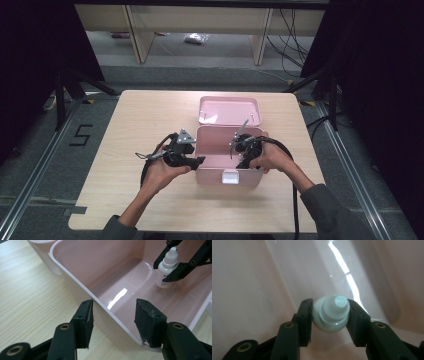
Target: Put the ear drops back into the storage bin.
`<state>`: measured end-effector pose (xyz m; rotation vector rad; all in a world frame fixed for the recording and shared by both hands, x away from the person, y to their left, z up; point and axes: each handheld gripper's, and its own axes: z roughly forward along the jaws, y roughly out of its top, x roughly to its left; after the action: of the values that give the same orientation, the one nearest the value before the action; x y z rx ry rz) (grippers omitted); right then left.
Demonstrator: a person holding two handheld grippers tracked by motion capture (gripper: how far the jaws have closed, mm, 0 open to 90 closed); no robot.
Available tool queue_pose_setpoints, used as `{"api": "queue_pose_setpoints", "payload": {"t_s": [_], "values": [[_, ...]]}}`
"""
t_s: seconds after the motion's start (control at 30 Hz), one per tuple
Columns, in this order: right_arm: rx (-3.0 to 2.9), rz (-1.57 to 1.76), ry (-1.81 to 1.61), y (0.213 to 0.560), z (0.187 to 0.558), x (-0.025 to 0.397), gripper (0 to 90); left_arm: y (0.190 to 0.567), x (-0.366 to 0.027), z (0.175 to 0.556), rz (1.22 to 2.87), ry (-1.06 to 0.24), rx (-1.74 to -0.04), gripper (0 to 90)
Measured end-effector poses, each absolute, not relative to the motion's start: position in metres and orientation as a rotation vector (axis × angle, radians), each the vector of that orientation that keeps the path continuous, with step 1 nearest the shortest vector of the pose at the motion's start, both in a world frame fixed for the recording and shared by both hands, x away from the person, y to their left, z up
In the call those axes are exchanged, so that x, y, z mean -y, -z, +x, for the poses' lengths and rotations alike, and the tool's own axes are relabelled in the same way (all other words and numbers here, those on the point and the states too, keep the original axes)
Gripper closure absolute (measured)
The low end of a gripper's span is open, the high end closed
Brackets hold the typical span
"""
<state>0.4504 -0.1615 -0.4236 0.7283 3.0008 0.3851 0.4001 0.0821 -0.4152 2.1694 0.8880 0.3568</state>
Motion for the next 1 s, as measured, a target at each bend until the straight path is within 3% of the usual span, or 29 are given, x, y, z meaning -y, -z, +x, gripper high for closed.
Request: {"api": "queue_pose_setpoints", "payload": {"t_s": [0.27, 0.43, 0.53, 1.0], "values": [[-3.018, 0.741, -0.409, 0.427, 0.453, 0.163, 59.7, 0.415, -0.082, 0.4, 2.171, -0.36, -0.884, 48.9], [-3.009, 0.757, -0.45, 0.42, 0.452, 0.165, 55.8, 0.415, -0.082, 0.4, 2.17, -0.356, -0.882, 49.0], [-2.98, 0.804, -0.508, 0.411, 0.451, 0.168, 47.9, 0.415, -0.082, 0.4, 2.17, -0.357, -0.883, 48.9], [-2.786, 0.954, -0.808, 0.374, 0.456, 0.196, 39.1, 0.415, -0.082, 0.401, 2.171, -0.354, -0.881, 47.9]]}}
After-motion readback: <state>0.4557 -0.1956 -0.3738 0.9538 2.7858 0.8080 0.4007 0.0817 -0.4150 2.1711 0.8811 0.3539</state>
